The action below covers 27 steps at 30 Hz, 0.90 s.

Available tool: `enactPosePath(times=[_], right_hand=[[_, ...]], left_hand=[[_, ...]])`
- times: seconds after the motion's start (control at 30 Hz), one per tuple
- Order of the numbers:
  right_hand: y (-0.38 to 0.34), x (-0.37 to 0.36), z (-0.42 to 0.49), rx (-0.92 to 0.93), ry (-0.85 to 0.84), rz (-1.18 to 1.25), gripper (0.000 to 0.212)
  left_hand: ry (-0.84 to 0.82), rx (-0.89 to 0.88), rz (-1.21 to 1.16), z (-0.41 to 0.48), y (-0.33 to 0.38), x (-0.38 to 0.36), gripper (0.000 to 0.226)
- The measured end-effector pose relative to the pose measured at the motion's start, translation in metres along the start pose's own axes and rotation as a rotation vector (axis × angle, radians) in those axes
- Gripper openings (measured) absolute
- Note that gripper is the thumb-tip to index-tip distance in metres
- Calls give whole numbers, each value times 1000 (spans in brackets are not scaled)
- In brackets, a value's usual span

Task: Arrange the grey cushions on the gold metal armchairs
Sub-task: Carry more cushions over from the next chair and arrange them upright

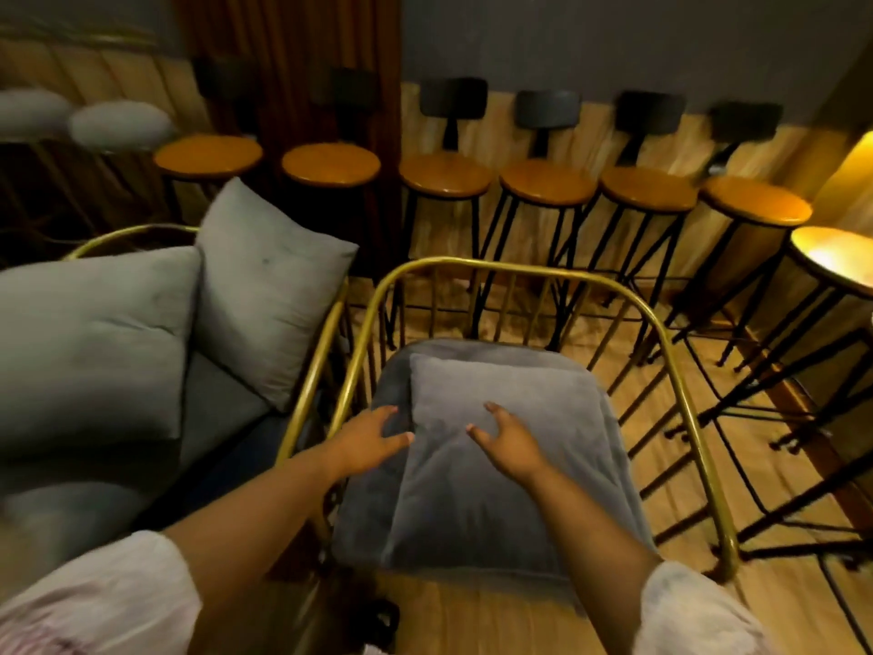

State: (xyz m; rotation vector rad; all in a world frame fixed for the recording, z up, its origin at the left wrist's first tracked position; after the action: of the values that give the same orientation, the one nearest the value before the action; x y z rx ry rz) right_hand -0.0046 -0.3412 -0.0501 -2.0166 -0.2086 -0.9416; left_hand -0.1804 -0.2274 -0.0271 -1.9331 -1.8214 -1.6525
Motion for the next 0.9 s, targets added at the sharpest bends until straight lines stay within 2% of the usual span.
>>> enactPosePath(times=[0.13, 0.23, 0.43, 0.73, 0.9], right_hand=[[-82, -19, -7, 172, -35, -24, 62], [-135, -46, -3, 278, -64, -21, 60], [-253, -136, 31, 357, -75, 21, 55], [-411, -272, 106, 214, -181, 250, 57], [-448, -332, 150, 91, -226, 302, 66]], left_hand=[[156, -9, 52, -40, -27, 60, 65], [218, -2, 11, -59, -64, 101, 71], [339, 118, 48, -87, -171, 199, 64], [423, 276, 41, -104, -361, 362, 61], [512, 412, -208, -83, -442, 418, 61]])
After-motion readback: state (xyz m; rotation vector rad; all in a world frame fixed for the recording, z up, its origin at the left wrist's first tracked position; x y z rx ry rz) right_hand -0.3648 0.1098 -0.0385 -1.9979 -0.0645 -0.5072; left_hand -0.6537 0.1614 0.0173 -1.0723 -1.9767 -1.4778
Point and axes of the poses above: each hand's wrist, its own z-axis towards the middle knuckle, its own x-axis out of the back of the hand, y = z × x, the point moved 3 cm from there along z, towards the middle knuckle, and after that the axes turned 1 degree about -x, right-handed, at the moved point
